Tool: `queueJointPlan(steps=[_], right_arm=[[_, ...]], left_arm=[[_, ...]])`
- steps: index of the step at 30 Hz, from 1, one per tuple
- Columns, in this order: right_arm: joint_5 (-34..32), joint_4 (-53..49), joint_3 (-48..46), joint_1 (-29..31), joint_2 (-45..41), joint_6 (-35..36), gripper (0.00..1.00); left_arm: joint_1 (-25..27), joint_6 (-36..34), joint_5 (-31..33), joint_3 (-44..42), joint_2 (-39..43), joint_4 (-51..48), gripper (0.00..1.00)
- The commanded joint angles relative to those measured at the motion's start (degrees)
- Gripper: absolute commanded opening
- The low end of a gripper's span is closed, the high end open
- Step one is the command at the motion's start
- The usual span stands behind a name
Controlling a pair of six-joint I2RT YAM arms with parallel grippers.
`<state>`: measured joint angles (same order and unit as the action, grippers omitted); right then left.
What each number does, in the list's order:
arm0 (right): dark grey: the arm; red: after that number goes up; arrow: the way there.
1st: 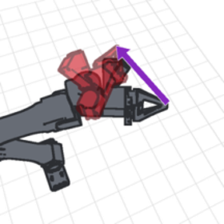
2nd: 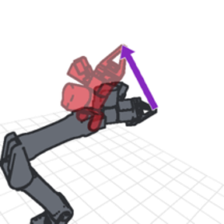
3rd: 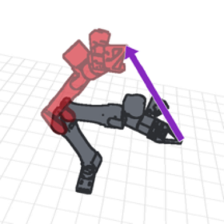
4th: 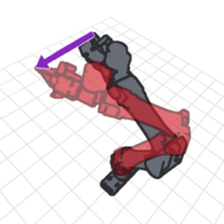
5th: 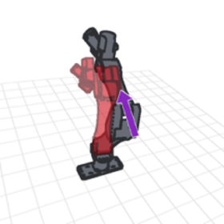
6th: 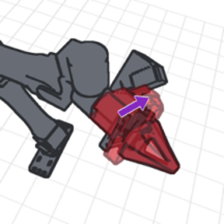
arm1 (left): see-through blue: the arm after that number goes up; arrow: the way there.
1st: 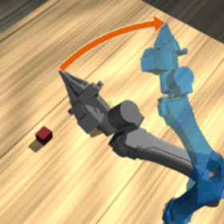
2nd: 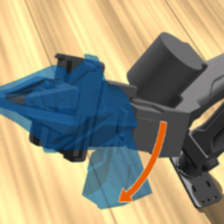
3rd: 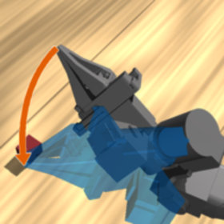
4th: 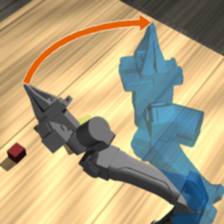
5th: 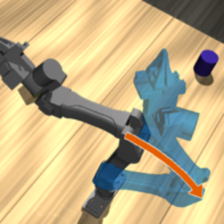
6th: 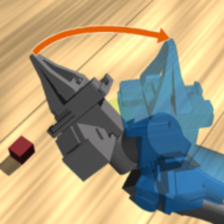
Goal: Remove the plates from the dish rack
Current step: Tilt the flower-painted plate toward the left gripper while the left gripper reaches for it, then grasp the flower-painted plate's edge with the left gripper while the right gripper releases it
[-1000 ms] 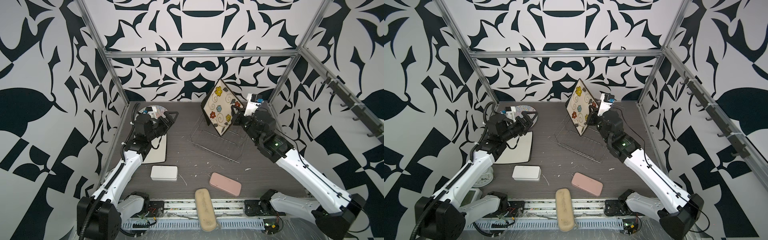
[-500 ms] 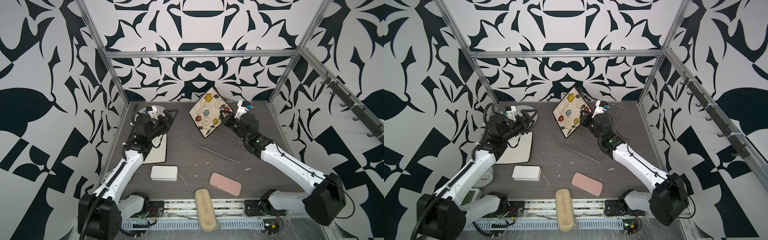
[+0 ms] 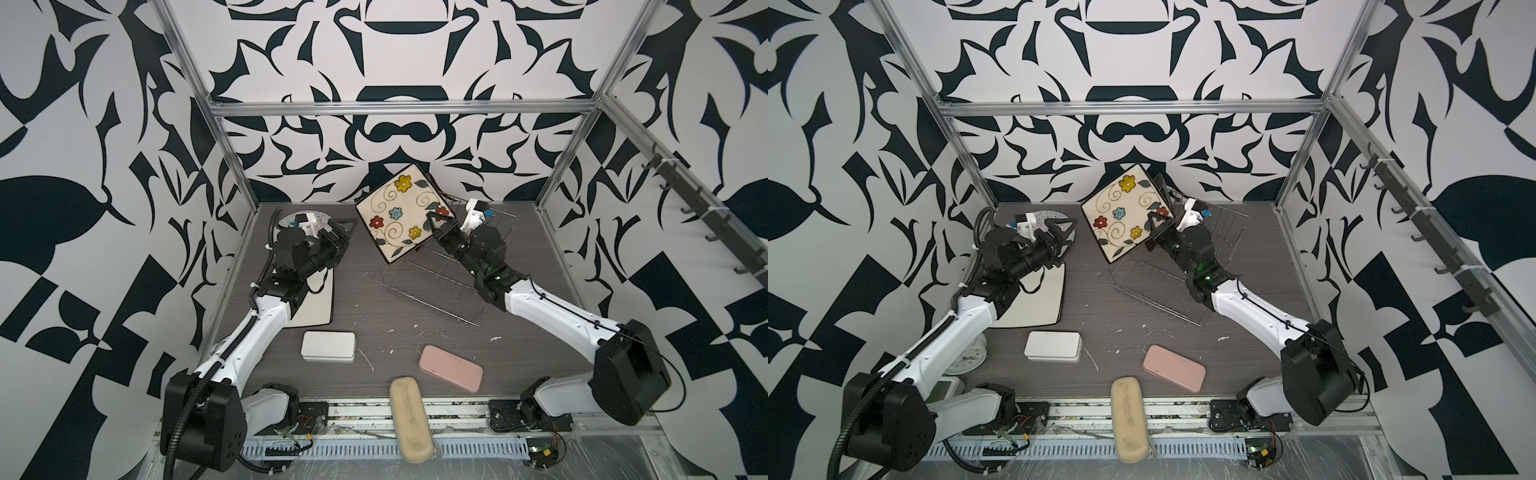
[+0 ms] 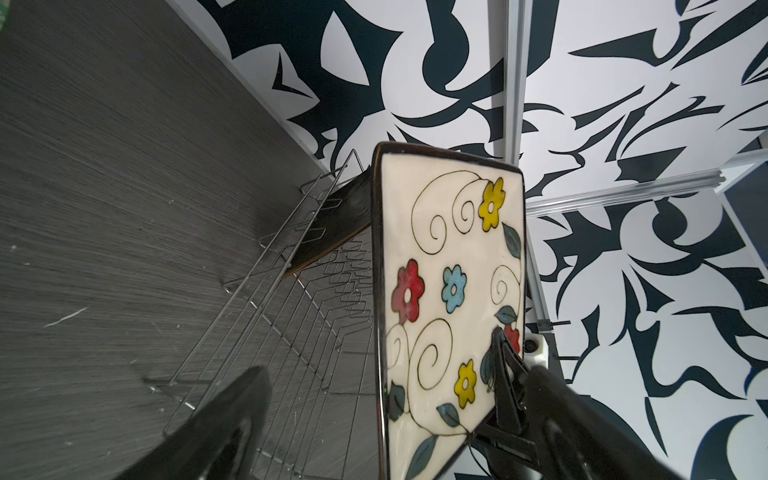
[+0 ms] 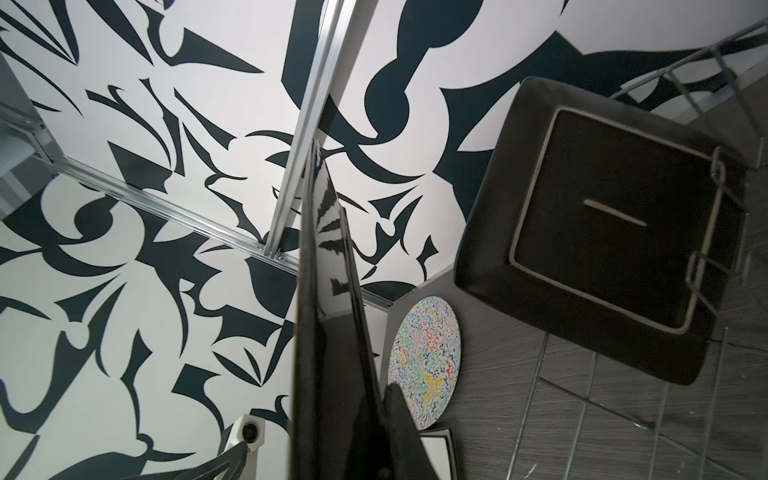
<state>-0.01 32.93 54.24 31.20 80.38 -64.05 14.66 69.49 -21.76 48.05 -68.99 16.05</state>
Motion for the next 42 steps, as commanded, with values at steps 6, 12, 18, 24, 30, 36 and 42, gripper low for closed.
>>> queueJointPlan(steps=[6,12,18,24,30,36,42], right_arm=[[3.48,20.87,2.92,0.38,-1.38,-9.29,0.0],[4.43,22.05,3.77,0.95,-0.31,-10.83,0.0],[5.63,22.09,4.25,1.51,0.46,-11.97,0.0],[5.72,21.84,4.21,1.55,0.69,-12.23,0.0],[5.84,21.4,4.18,1.41,1.18,-12.47,0.0],[6.59,21.08,5.3,1.32,1.96,-12.29,0.0],[7.04,20.8,5.88,1.32,2.67,-13.56,0.0]], left_arm=[[0.11,3.86,-2.07,-1.64,-4.48,11.81,0.95],[0.54,4.67,-3.35,-0.92,-7.77,14.78,0.88],[1.47,5.34,-4.48,0.39,-10.31,17.27,0.68],[2.27,4.72,-5.01,1.38,-12.28,17.91,0.47],[2.49,4.59,-5.5,1.24,-12.62,17.95,0.4],[2.48,4.71,-5.77,0.65,-12.4,17.78,0.3],[2.48,4.63,-5.66,-0.21,-11.53,18.27,0.2]])
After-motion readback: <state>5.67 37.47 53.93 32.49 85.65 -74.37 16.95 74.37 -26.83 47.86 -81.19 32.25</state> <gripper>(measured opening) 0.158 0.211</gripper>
